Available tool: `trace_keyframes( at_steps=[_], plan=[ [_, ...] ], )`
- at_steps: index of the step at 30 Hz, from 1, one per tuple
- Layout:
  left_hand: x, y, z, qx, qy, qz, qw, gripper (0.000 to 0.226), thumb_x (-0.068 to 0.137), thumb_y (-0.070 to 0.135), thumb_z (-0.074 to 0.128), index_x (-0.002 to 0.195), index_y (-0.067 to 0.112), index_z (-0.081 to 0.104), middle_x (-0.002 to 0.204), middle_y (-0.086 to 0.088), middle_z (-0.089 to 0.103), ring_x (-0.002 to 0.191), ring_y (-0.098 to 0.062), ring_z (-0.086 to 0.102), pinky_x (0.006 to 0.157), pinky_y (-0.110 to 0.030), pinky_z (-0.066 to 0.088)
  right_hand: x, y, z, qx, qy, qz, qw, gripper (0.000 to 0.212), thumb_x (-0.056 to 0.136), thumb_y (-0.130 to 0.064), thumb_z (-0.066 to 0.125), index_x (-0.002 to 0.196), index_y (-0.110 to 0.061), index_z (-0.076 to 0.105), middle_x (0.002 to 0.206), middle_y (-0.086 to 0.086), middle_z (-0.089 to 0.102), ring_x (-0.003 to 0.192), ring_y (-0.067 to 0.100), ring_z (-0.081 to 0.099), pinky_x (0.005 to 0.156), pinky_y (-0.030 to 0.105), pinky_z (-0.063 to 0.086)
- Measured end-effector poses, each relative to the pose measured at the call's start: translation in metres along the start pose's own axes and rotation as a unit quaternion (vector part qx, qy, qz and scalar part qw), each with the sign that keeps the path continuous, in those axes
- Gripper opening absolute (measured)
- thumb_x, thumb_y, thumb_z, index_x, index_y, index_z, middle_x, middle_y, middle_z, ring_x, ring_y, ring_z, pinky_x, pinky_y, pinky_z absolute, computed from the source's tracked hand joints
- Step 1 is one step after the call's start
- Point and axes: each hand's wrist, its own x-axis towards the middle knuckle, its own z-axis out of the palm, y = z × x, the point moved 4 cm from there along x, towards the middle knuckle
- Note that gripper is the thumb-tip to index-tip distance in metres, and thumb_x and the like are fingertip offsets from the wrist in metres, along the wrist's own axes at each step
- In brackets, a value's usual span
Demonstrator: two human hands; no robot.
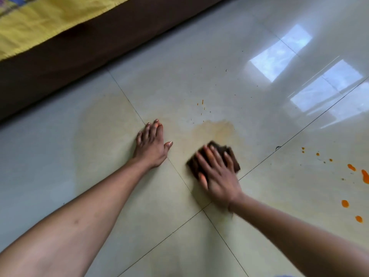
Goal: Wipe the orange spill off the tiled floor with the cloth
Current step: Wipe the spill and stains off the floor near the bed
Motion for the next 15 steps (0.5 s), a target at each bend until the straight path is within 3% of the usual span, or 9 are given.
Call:
trace_keyframes(
  at_steps=[2, 4, 8, 10, 13, 15],
  plan=[
    [0.001, 0.003, -0.007, 0.008, -0.055, -0.010, 0.998, 0.076, 0.097, 0.050, 0.038, 0.152, 0.010, 0.004, 0.162, -0.003, -0.009, 0.148, -0.024, -0.008, 0.119, -0.044, 0.003, -0.043, -0.002, 0.001, -0.007, -0.024, -0.023, 0.999, 0.059, 0.094, -0.047, 0.036, 0.149, -0.028, 0.034, 0.159, 0.003, 0.023, 0.148, 0.020, 0.016, 0.117, 0.047, 0.012],
    [0.002, 0.009, -0.013, 0.011, -0.106, -0.021, 0.994, 0.092, 0.092, 0.059, 0.045, 0.152, 0.009, -0.003, 0.160, -0.004, -0.016, 0.147, -0.026, -0.011, 0.119, -0.046, 0.005, -0.031, 0.011, -0.003, 0.006, -0.016, -0.006, 1.000, 0.060, 0.091, -0.047, 0.037, 0.148, -0.028, 0.037, 0.158, 0.003, 0.026, 0.146, 0.020, 0.021, 0.116, 0.045, 0.012],
    [0.003, 0.013, -0.009, 0.022, -0.142, -0.030, 0.989, 0.121, 0.076, 0.067, 0.063, 0.151, 0.007, -0.012, 0.158, -0.006, -0.023, 0.146, -0.028, -0.016, 0.119, -0.048, 0.004, 0.074, 0.032, -0.013, 0.040, 0.026, 0.181, 0.982, 0.066, 0.086, -0.049, 0.025, 0.148, -0.027, 0.034, 0.159, 0.006, 0.023, 0.147, 0.022, 0.015, 0.116, 0.046, 0.004],
    [0.001, 0.013, -0.008, 0.024, -0.127, -0.031, 0.991, 0.125, 0.073, 0.068, 0.065, 0.151, 0.007, -0.011, 0.159, -0.005, -0.022, 0.147, -0.028, -0.015, 0.119, -0.048, 0.005, 0.070, 0.011, -0.005, 0.034, 0.019, 0.121, 0.992, 0.064, 0.088, -0.048, 0.029, 0.148, -0.026, 0.035, 0.159, 0.006, 0.025, 0.147, 0.023, 0.017, 0.116, 0.048, 0.007],
    [0.001, 0.013, -0.013, 0.025, -0.122, -0.036, 0.992, 0.125, 0.072, 0.065, 0.069, 0.152, 0.008, -0.010, 0.159, -0.004, -0.021, 0.147, -0.026, -0.013, 0.120, -0.045, 0.006, -0.018, -0.008, -0.001, 0.002, -0.011, -0.039, 0.999, 0.059, 0.091, -0.045, 0.039, 0.147, -0.026, 0.039, 0.158, 0.005, 0.028, 0.147, 0.021, 0.021, 0.116, 0.049, 0.015],
    [0.002, 0.014, -0.019, 0.022, -0.157, -0.033, 0.987, 0.128, 0.070, 0.060, 0.074, 0.152, 0.007, -0.008, 0.159, -0.006, -0.020, 0.147, -0.027, -0.012, 0.120, -0.040, 0.005, -0.040, 0.020, -0.007, 0.012, -0.029, -0.039, 0.999, 0.059, 0.092, -0.046, 0.037, 0.147, -0.026, 0.038, 0.158, 0.004, 0.028, 0.146, 0.021, 0.021, 0.117, 0.047, 0.013]
  ],
)
